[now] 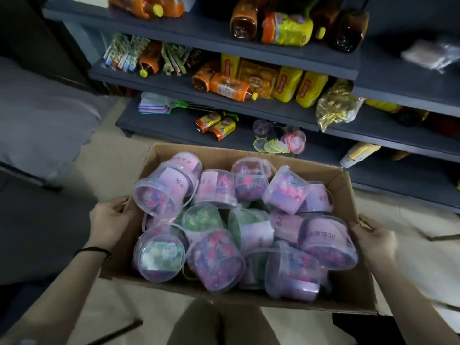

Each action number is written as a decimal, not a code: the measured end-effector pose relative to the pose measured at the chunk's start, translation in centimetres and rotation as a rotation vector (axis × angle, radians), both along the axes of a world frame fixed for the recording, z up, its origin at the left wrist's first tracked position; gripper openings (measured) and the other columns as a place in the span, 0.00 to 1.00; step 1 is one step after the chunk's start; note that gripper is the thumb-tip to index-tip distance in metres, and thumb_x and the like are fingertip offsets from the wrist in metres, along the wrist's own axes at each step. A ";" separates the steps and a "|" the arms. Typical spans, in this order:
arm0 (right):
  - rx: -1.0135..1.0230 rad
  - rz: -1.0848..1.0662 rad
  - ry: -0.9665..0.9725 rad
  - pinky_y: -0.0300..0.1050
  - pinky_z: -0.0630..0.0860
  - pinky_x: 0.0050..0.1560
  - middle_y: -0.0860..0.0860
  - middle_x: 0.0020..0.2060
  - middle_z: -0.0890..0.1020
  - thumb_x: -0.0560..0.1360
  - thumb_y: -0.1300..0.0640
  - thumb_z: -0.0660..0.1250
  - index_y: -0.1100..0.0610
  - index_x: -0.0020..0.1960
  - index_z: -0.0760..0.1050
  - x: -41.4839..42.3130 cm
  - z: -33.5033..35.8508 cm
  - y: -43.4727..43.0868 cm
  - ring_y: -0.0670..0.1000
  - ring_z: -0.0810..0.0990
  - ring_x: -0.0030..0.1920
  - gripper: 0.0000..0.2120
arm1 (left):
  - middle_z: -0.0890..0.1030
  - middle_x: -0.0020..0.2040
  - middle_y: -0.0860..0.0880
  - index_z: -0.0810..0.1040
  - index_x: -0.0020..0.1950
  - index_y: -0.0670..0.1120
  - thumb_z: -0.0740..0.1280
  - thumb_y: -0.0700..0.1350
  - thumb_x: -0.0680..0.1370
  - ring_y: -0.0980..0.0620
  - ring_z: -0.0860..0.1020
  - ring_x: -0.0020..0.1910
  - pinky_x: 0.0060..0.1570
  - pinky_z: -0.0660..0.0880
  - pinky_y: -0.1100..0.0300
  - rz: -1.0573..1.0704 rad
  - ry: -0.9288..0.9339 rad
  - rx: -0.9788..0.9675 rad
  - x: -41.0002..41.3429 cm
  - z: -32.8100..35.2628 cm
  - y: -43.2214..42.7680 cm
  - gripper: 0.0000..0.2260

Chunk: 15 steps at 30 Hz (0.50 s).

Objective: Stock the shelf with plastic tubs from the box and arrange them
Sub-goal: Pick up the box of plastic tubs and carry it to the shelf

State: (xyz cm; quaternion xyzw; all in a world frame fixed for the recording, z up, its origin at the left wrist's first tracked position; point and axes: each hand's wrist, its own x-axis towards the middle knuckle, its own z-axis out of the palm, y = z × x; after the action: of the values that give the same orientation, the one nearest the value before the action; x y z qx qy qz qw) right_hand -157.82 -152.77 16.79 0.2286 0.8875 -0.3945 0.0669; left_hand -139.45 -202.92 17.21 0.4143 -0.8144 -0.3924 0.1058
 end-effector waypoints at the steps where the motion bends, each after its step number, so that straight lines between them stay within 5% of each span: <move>1: 0.000 -0.006 -0.001 0.51 0.75 0.59 0.61 0.53 0.83 0.73 0.58 0.71 0.61 0.61 0.79 -1.7 -0.6 -0.5 0.57 0.81 0.54 0.17 | 0.60 0.30 0.57 0.64 0.32 0.42 0.69 0.59 0.73 0.55 0.59 0.30 0.29 0.61 0.66 -0.009 0.010 -0.011 -1.8 -0.6 -0.3 0.25; 6: 0.007 -0.067 -0.015 0.52 0.75 0.61 0.61 0.54 0.83 0.73 0.58 0.71 0.60 0.61 0.79 -7.8 -4.0 -2.4 0.56 0.81 0.54 0.17 | 0.60 0.28 0.59 0.63 0.30 0.45 0.71 0.55 0.72 0.61 0.58 0.28 0.24 0.58 0.68 -0.079 0.077 0.055 -10.5 -4.3 -2.9 0.22; 11: 0.006 -0.157 -0.011 0.48 0.73 0.59 0.61 0.53 0.83 0.72 0.57 0.72 0.60 0.60 0.80 -12.9 -8.4 -3.7 0.54 0.81 0.53 0.17 | 0.70 0.34 0.51 0.73 0.34 0.38 0.72 0.49 0.74 0.54 0.66 0.36 0.37 0.68 0.57 -0.115 0.109 0.327 -18.3 -9.9 -5.8 0.17; 15: -0.002 -0.226 0.005 0.45 0.77 0.55 0.62 0.52 0.83 0.72 0.55 0.72 0.60 0.61 0.79 -15.6 -12.4 -4.3 0.53 0.80 0.51 0.18 | 0.71 0.28 0.58 0.76 0.34 0.41 0.70 0.43 0.75 0.60 0.65 0.29 0.28 0.66 0.70 -0.150 0.117 0.337 -23.8 -12.5 -6.3 0.12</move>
State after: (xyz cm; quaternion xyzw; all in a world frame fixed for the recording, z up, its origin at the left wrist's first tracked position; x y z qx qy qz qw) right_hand -173.42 -157.06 4.37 0.3259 0.8559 -0.4009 0.0200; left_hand -163.22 -209.19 4.73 0.3408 -0.7580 -0.5536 0.0526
